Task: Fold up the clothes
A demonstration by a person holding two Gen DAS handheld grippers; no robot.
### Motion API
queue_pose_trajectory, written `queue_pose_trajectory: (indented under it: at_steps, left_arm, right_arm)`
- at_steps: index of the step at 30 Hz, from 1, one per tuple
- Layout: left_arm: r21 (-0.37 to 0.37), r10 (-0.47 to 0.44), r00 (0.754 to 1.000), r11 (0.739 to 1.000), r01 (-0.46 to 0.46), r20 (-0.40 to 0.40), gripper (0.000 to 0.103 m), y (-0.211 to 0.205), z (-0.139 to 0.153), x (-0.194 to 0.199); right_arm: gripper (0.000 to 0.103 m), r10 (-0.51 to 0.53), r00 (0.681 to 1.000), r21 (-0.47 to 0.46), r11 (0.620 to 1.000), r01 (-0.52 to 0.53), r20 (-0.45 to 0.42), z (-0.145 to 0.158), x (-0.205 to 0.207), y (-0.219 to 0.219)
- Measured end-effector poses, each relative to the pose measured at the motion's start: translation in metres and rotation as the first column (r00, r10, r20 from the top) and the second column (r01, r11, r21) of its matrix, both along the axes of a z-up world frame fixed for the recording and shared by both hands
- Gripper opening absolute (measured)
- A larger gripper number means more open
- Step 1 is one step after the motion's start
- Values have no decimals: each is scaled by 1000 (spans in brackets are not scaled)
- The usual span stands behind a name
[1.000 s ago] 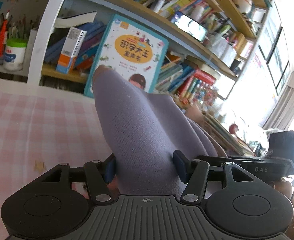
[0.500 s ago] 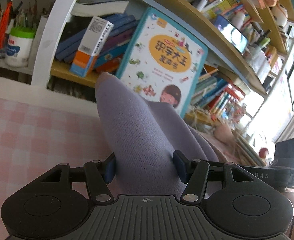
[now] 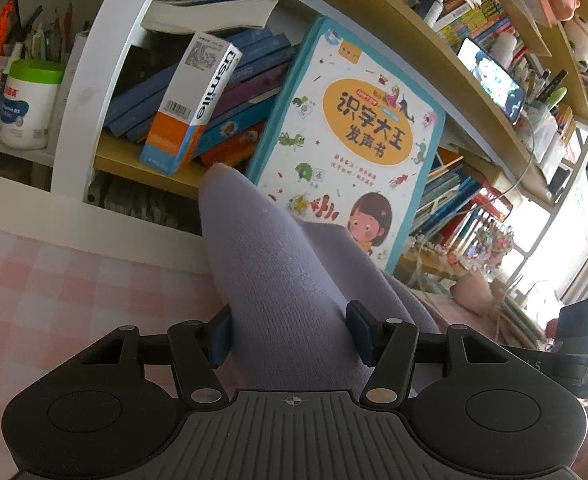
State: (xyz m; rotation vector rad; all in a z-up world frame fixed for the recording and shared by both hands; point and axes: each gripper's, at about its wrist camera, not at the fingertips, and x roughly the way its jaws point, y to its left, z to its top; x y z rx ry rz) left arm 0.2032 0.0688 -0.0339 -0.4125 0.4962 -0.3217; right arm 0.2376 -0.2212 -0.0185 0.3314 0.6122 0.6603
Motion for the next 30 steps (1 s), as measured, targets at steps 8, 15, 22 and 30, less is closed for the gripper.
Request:
queue_pose_trajectory:
  at_steps: [8,15,22,30]
  left_arm:
    - [-33,31,999,999,-32,-38,65,7,-12,6]
    - [116,107,992,987,-114,65,84,-4,6,-19]
    - [214,149,984,962,-168,101,91,-28,16,-53]
    - [331,166,980,924,-192,105,96,-54,14,-92]
  right_arm:
    - [47,-43,998,29,999,45,-37,-13,3,-3]
    - [82,-112,992,-53,992,114,52,-4,-20,-6]
    - [86,-199,968,-169,960,223,151,3,-62,-13]
    - [94,-257,939,-245,918,311,228,4,-117,-17]
